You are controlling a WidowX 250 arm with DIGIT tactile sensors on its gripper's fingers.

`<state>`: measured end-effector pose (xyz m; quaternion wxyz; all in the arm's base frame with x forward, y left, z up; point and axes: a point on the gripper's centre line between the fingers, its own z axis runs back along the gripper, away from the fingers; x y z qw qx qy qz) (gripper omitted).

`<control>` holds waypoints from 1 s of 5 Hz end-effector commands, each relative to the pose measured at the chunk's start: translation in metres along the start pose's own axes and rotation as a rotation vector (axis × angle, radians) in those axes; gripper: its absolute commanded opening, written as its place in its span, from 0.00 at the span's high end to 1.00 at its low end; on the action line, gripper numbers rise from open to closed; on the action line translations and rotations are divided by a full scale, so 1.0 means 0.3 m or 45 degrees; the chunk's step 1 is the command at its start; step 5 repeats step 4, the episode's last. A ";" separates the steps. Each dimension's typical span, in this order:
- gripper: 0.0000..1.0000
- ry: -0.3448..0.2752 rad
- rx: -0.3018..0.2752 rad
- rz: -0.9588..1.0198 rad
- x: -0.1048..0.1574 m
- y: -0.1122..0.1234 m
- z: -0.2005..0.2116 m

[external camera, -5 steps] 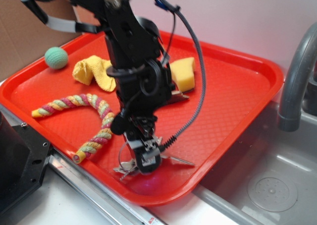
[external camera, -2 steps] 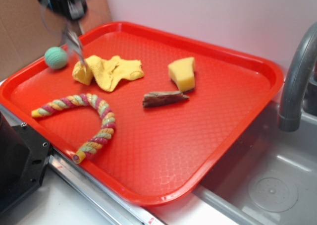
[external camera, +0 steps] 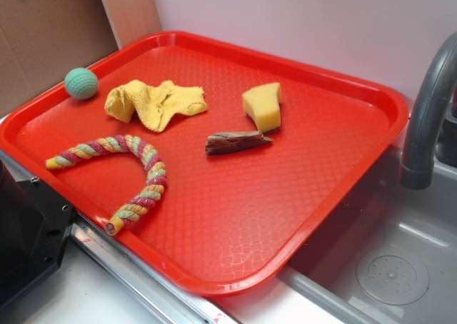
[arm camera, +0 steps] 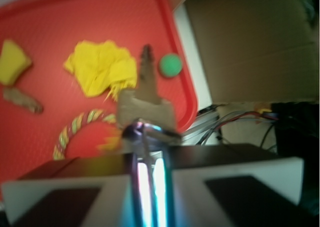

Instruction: Grab the silver keys.

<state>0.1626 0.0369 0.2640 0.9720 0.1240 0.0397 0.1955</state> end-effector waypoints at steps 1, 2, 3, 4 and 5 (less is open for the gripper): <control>1.00 -0.337 -0.127 -0.100 -0.002 -0.066 0.079; 1.00 -0.500 -0.139 -0.309 0.021 -0.164 0.117; 1.00 -0.491 -0.146 -0.391 0.022 -0.224 0.129; 1.00 -0.458 -0.188 -0.417 0.018 -0.243 0.112; 1.00 -0.458 -0.188 -0.417 0.018 -0.243 0.112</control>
